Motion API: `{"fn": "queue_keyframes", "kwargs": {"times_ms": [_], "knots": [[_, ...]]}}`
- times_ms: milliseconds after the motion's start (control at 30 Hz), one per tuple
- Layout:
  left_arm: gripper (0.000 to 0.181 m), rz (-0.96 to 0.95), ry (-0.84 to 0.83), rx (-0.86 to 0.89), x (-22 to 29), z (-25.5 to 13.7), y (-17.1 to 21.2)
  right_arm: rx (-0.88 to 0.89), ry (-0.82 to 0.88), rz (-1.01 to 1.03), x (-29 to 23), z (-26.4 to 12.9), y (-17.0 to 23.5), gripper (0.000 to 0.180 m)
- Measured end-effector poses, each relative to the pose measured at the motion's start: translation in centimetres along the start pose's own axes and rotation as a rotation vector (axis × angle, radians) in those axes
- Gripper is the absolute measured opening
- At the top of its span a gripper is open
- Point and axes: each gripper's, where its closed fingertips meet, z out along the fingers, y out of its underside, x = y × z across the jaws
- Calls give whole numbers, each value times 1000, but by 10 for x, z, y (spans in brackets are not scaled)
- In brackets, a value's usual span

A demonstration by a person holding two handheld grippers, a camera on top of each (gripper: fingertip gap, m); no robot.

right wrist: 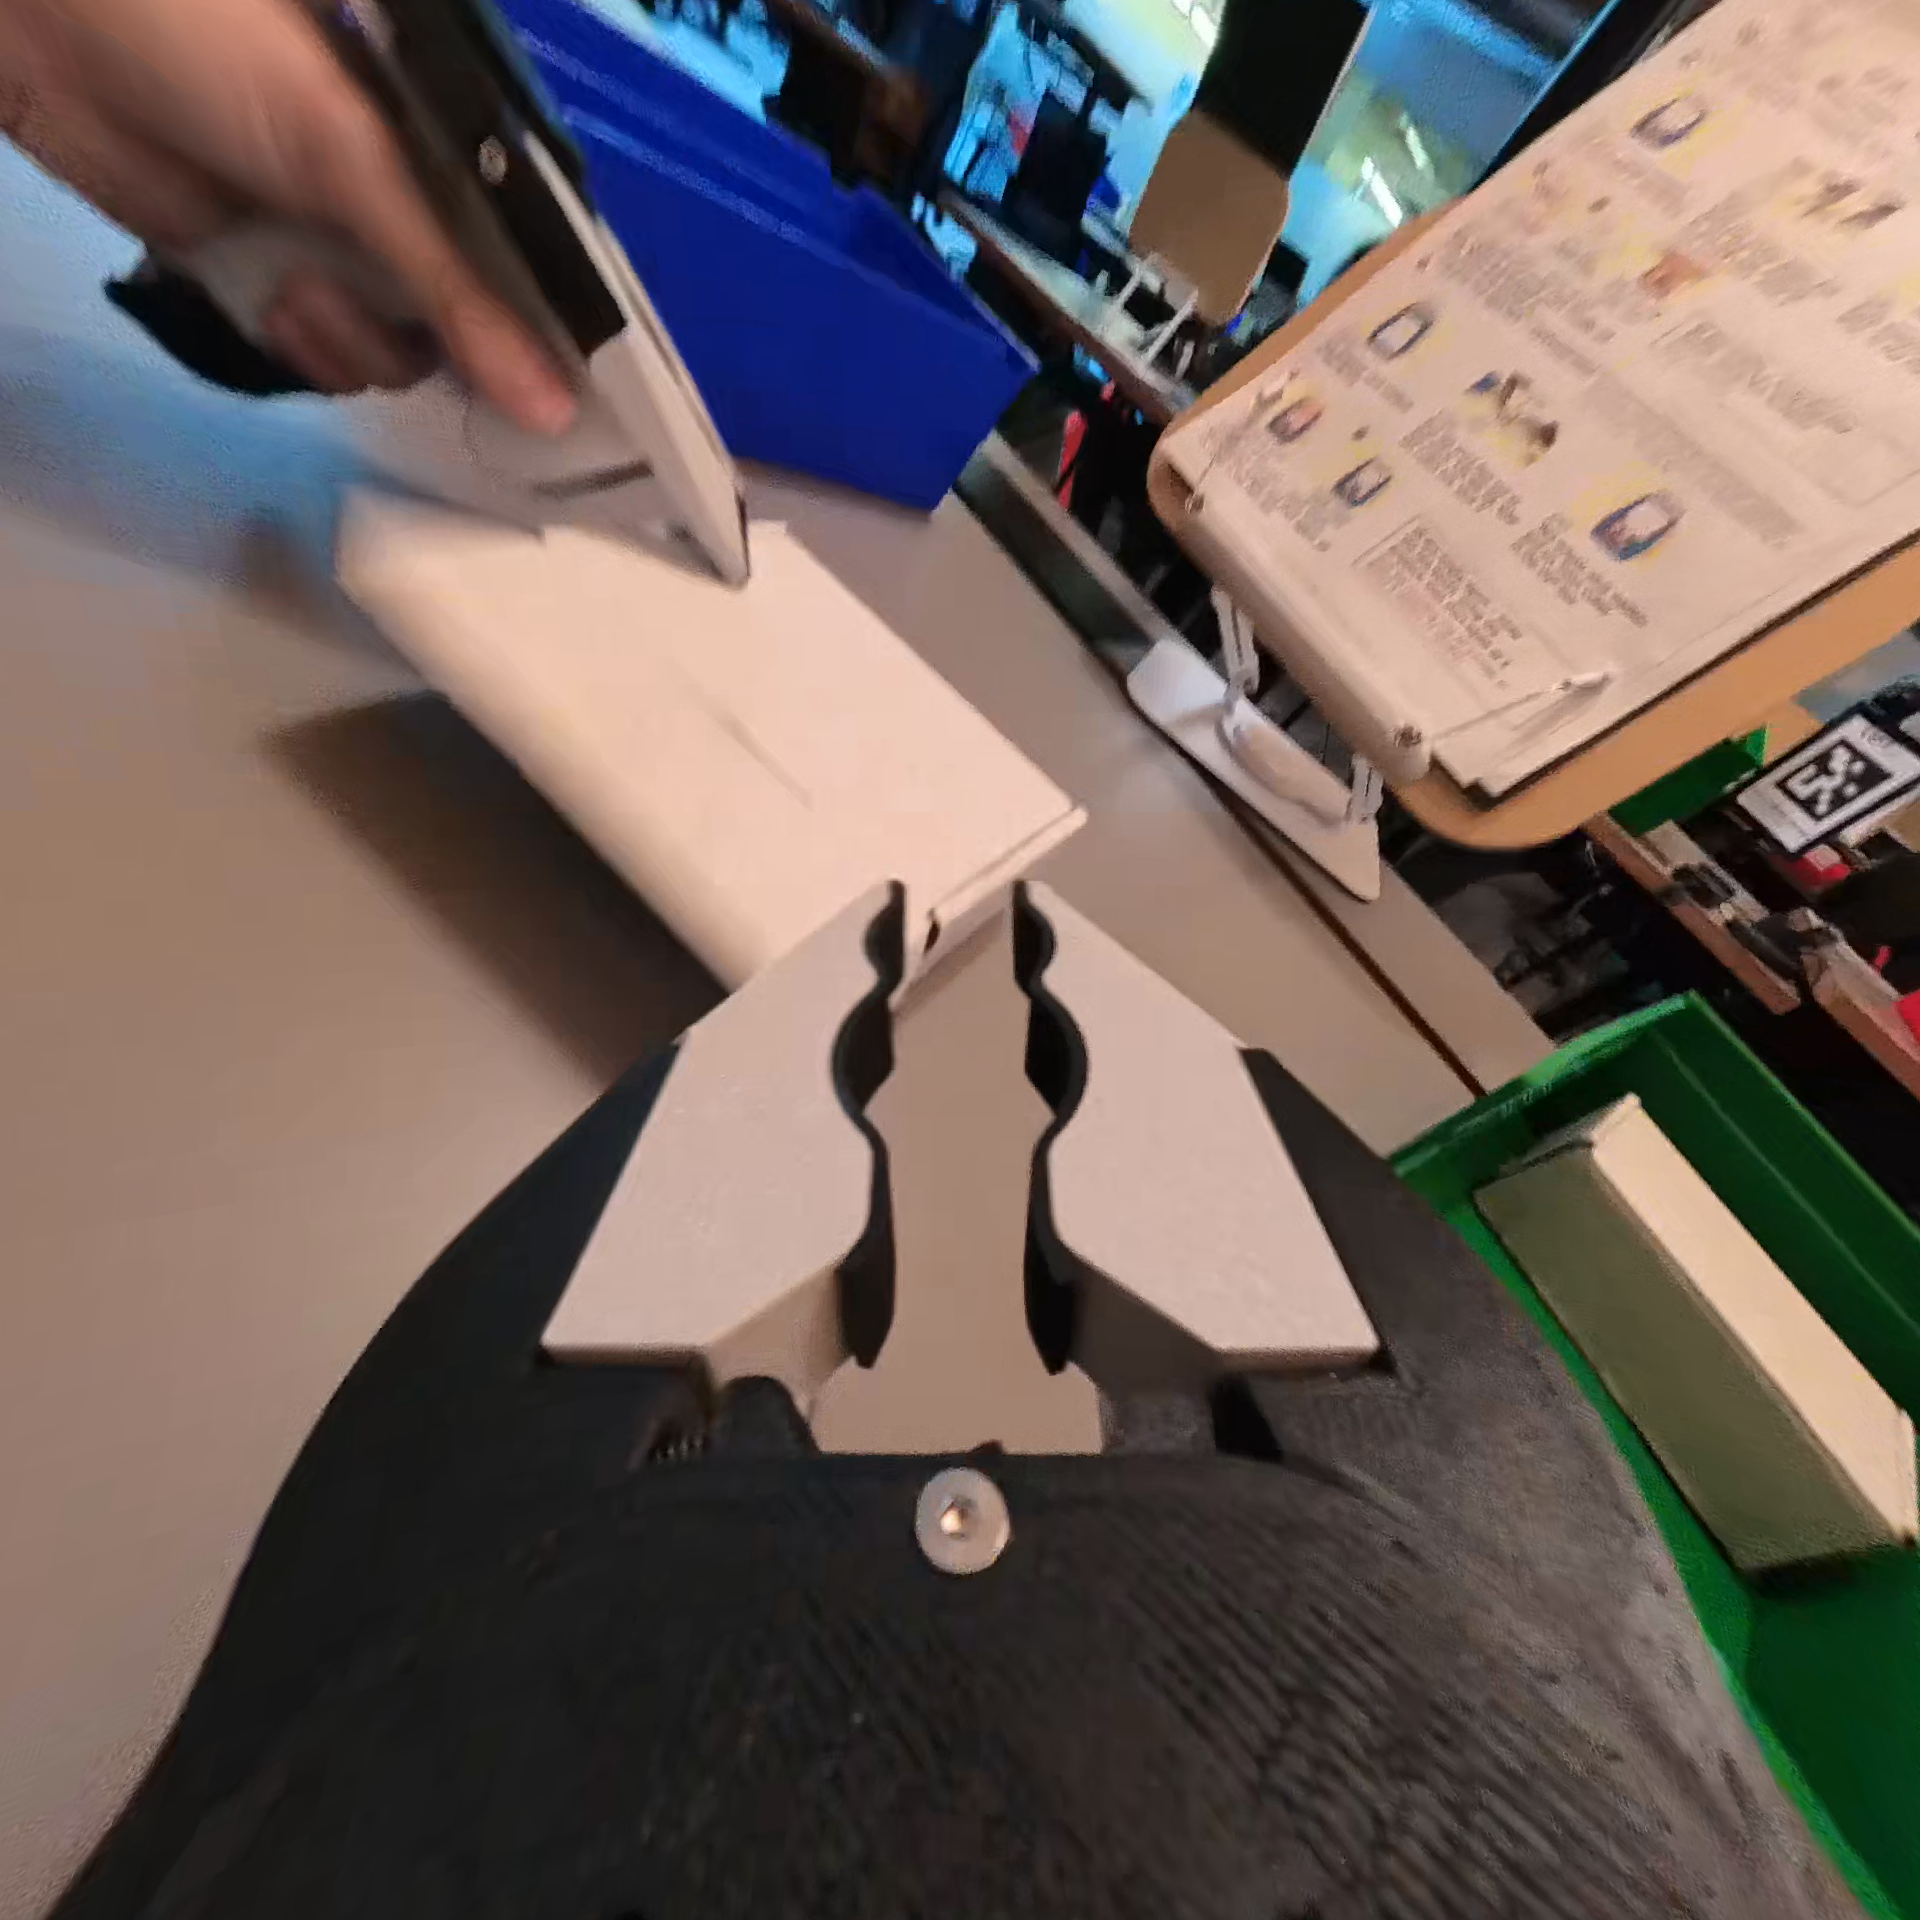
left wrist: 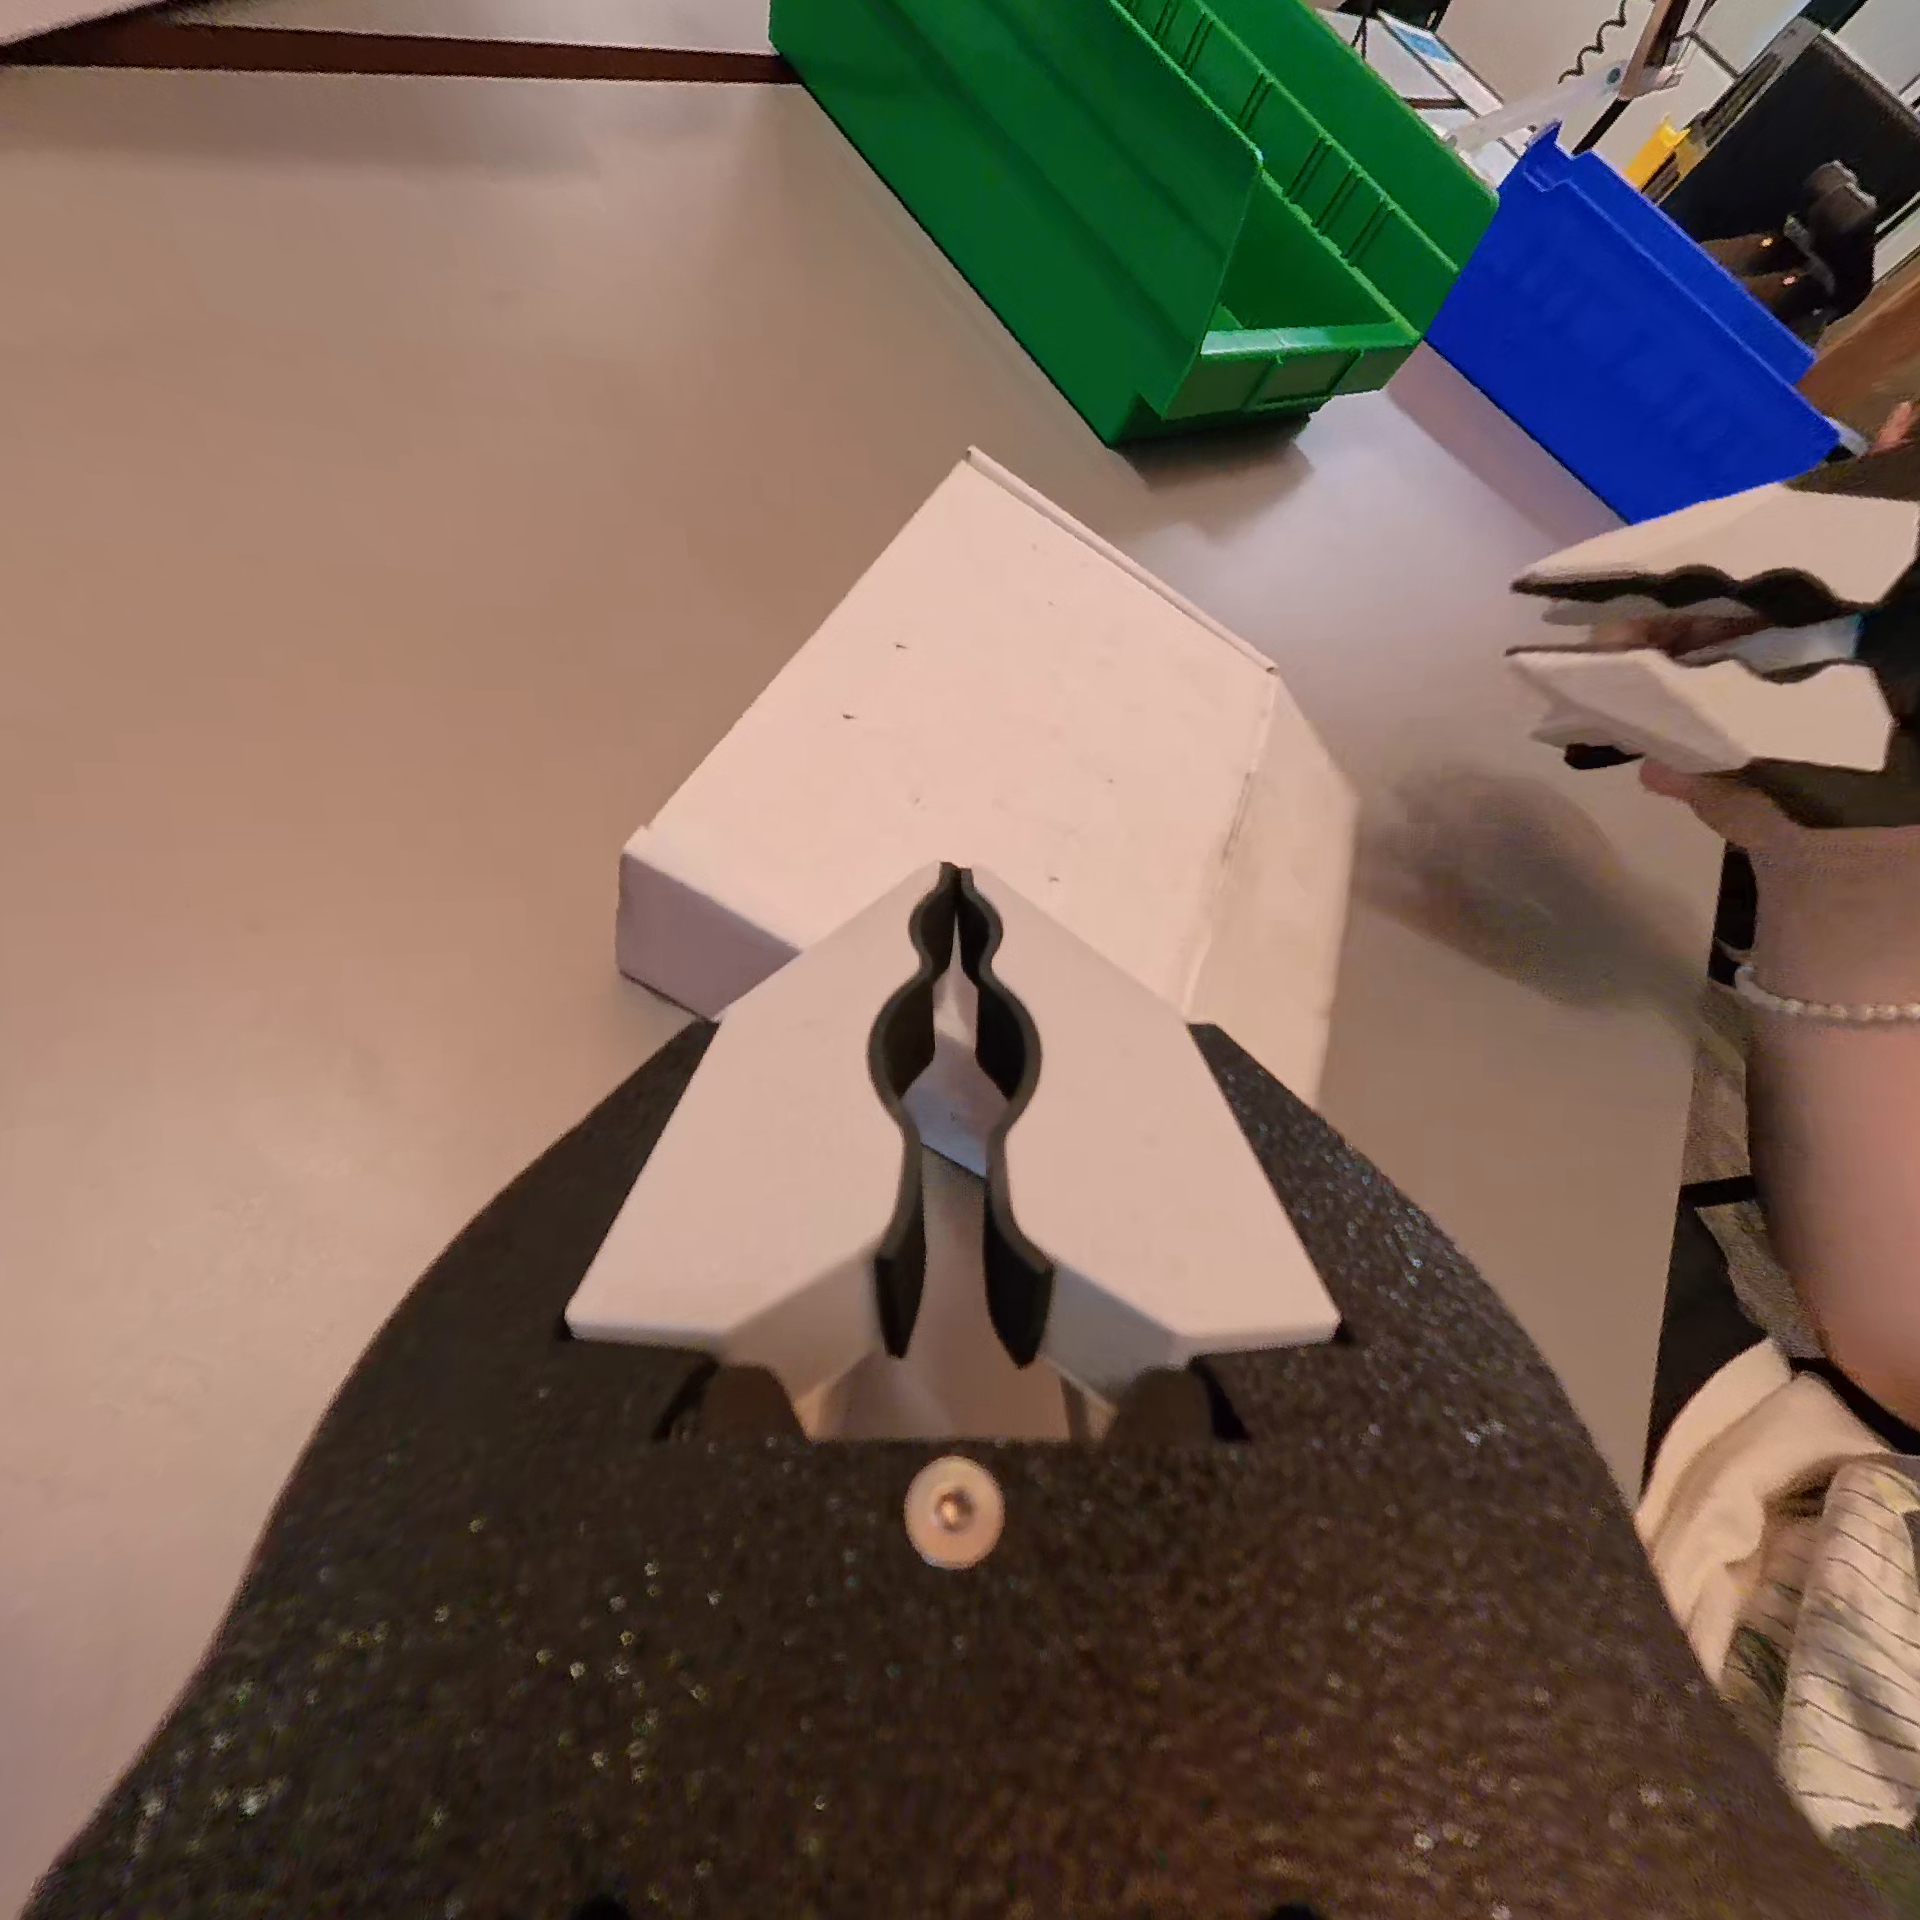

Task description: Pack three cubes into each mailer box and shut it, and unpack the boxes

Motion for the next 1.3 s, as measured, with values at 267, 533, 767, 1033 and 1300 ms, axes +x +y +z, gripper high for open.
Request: {"fn": "queue_keyframes", "kwargs": {"times_ms": [267,533,767,1033,1300], "knots": [[0,-12,-3,31,0,0,0,123,-210,60,5,44,-38,0],[0,5,-4,34,0,0,0,22,-90,17,22,72,-5,0],[0,12,7,43,0,0,-1,30,-43,15,33,68,5,0],[0,31,-4,28,0,1,-1,-238,-75,-130,6,28,45,10],[0,15,4,56,0,2,-2,-350,-154,-201,-36,7,68,48]]}}
